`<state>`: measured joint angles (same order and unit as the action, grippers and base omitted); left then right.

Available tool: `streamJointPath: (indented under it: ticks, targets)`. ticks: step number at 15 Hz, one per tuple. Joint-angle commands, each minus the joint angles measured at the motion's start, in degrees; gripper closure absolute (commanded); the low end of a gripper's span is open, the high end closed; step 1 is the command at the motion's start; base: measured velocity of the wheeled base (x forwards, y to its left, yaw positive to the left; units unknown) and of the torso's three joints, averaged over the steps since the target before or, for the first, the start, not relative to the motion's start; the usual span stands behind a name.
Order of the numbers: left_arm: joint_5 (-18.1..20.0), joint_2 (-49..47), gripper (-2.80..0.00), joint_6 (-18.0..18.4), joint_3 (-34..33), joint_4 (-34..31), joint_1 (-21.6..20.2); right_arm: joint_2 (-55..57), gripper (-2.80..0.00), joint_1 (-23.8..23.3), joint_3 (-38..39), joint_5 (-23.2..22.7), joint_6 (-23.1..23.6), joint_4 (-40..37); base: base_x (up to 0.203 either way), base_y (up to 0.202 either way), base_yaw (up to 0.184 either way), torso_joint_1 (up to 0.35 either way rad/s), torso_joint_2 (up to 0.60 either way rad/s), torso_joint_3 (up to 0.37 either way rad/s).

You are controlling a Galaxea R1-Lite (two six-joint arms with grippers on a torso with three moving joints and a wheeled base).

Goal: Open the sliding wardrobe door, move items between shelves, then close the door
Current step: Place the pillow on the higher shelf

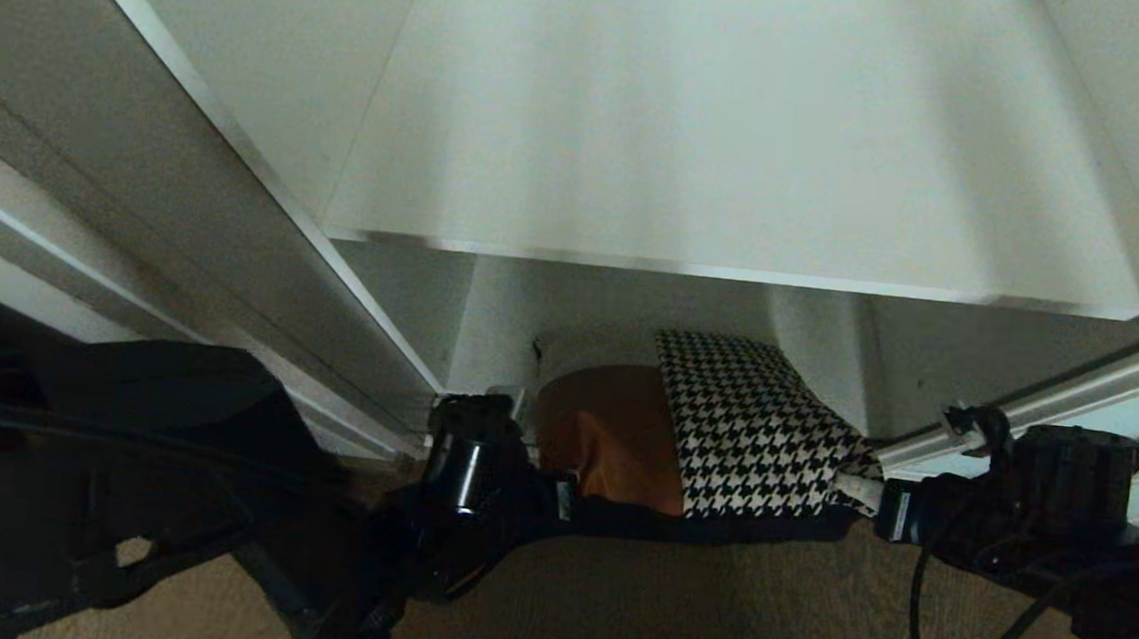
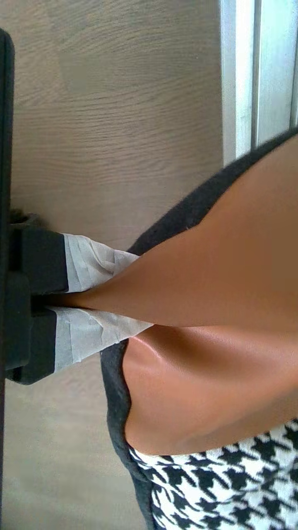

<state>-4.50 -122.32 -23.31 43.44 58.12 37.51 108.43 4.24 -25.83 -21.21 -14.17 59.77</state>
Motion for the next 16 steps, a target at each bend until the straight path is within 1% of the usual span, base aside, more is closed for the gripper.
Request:
streamJointPath:
  ticks: [1,3,6,9,10,11,14,16]
  targets:
    - [0.87,5.81,0.0,-0.32,-1.82,-3.67,0.02,-4.91,0.0,0.47,2.77,-0.18,-1.45,0.46,0.0,0.0,0.0,0.0,0.0,0.0]
    - [0.76,8.93,0.0,-0.77,-2.68,-6.86,0.07,-7.6,0.0,0.86,4.23,-0.44,-2.36,0.52,0.0,0.0,0.0,0.0,0.0,0.0]
    - [0.65,14.54,0.0,-0.79,-4.1,-10.64,0.47,-12.47,0.0,1.95,4.69,-1.74,-5.44,0.31,0.0,0.0,0.0,0.0,0.0,0.0]
    - [0.56,16.09,0.0,0.58,-7.41,-10.96,0.5,-16.71,0.0,2.0,5.26,-3.05,-6.51,-0.21,0.0,0.0,0.0,0.0,0.0,0.0]
    - [0.66,16.31,0.0,1.77,-8.27,-11.0,0.54,-18.0,0.0,2.0,5.63,-3.11,-6.67,-1.09,0.0,0.0,0.0,0.0,0.0,0.0]
    - [0.54,16.48,0.0,2.99,-8.71,-10.97,0.58,-18.77,0.0,2.0,5.65,-3.2,-6.79,-2.58,0.0,0.0,0.0,0.0,0.0,0.0]
    - [0.07,19.67,0.0,3.19,-8.99,-11.17,1.03,-20.68,0.0,2.03,6.52,-3.23,-6.76,-3.43,0.0,0.0,0.0,0.0,0.0,0.0]
    - [-0.04,20.74,0.0,4.39,-8.99,-11.03,1.07,-22.81,0.0,2.0,7.54,-4.39,-6.82,-3.54,0.0,0.0,0.0,0.0,0.0,0.0]
